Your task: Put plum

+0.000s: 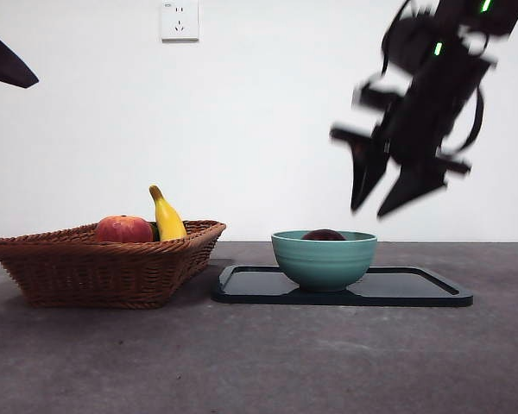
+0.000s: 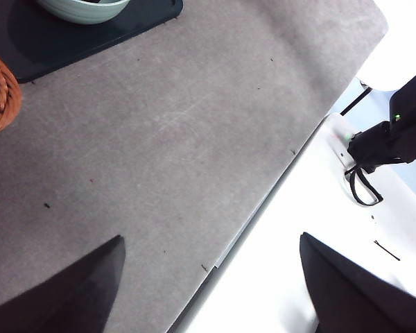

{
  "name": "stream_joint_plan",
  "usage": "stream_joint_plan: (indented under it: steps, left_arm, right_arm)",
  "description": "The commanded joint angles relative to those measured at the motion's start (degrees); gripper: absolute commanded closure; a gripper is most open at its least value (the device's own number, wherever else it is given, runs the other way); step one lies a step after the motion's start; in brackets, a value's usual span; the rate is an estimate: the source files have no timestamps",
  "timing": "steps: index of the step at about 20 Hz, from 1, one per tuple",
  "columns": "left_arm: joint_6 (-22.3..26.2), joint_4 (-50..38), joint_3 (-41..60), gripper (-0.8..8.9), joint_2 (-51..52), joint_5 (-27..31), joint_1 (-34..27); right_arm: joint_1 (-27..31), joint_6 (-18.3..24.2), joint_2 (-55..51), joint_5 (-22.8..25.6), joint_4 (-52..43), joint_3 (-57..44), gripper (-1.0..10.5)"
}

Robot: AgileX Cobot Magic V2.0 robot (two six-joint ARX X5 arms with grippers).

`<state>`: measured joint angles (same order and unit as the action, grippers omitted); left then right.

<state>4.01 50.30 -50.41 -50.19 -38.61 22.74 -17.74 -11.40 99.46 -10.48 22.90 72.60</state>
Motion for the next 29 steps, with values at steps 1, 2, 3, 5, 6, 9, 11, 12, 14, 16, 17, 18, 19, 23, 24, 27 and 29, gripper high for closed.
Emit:
stream_joint_plan:
  steps: [1, 2, 3, 5, 6, 9, 11, 12, 14, 16, 17, 18, 19, 23, 24, 27, 29]
  left_arm:
    - [1.3, -0.6, -0.5, 4.11, -0.3, -0.4, 0.2]
    - [1.3, -0.6, -0.5, 4.11, -0.3, -0.4, 0.2]
    - [1.3, -0.6, -0.5, 4.11, -0.3, -0.4, 0.2]
    - [1.3, -0.6, -0.5, 4.11, -0.3, -0.4, 0.2]
    - [1.3, -0.6, -0.5, 4.11, -0.3, -0.4, 0.2]
    - [1.3, -0.6, -0.5, 4.11, -0.3, -0.4, 0.2]
    - [1.3, -0.6, -0.5, 4.11, -0.3, -0.4, 0.2]
    - [1.3, -0.6, -0.5, 4.11, -0.3, -0.4, 0.2]
    - [1.3, -0.6, -0.5, 4.11, -0.3, -0.4, 0.2]
    - [1.3, -0.6, -0.5, 4.11, -0.3, -0.4, 0.2]
    - [1.3, -0.6, -0.5, 4.11, -0.3, -0.4, 0.2]
    - [1.3, -0.6, -0.5, 4.11, -0.3, -0.4, 0.2]
    - [1.3, -0.6, -0.5, 4.11, -0.3, -0.4, 0.2]
    - [1.3, -0.6, -0.5, 4.11, -0.3, -0.4, 0.2]
    - [1.3, -0.6, -0.5, 4.11, -0.3, -0.4, 0.2]
    - [1.3, -0.6, -0.5, 4.11, -0.3, -0.4, 0.2]
    - [1.3, -0.6, -0.5, 4.11, -0.3, -0.4, 0.2]
  right_arm:
    - [-0.1, 0.4, -5.2, -0.1, 1.9, 1.5, 7.5]
    - [-0.2, 1.0, -8.5, -0.7, 3.8, 1.5, 7.5]
    - [-0.3, 1.8, -11.8, -1.8, 5.9, 1.5, 7.6]
    - [-0.6, 3.5, -19.0, -3.0, 11.6, 1.4, 7.6]
    - [-0.6, 4.4, -22.4, -3.0, 14.9, 1.4, 7.5]
    - [-0.9, 5.9, -30.3, -3.0, 22.5, 1.2, 7.6]
    - [-1.0, 6.1, -34.6, -3.1, 25.7, 0.7, 7.6]
    - [-1.1, 6.1, -37.0, -3.1, 26.5, -0.3, 7.6]
    - [-1.7, 6.1, -41.9, -3.6, 26.6, -3.9, 7.6]
    - [-2.2, 6.1, -47.0, -4.5, 26.5, -9.2, 7.6]
    - [-2.4, 6.1, -49.6, -5.0, 26.4, -11.9, 7.6]
    - [-2.7, 6.1, -52.1, -5.3, 26.3, -14.7, 7.6]
    - [-3.0, 6.1, -54.3, -6.0, 26.1, -17.1, 7.6]
    - [-3.5, 6.1, -62.0, -9.6, 26.0, -24.9, 7.6]
    - [-3.5, 6.1, -63.3, -10.9, 26.0, -26.2, 7.6]
    - [-3.5, 6.1, -65.6, -13.3, 26.0, -28.3, 7.6]
    - [-3.5, 6.1, -65.6, -13.3, 26.0, -28.4, 7.6]
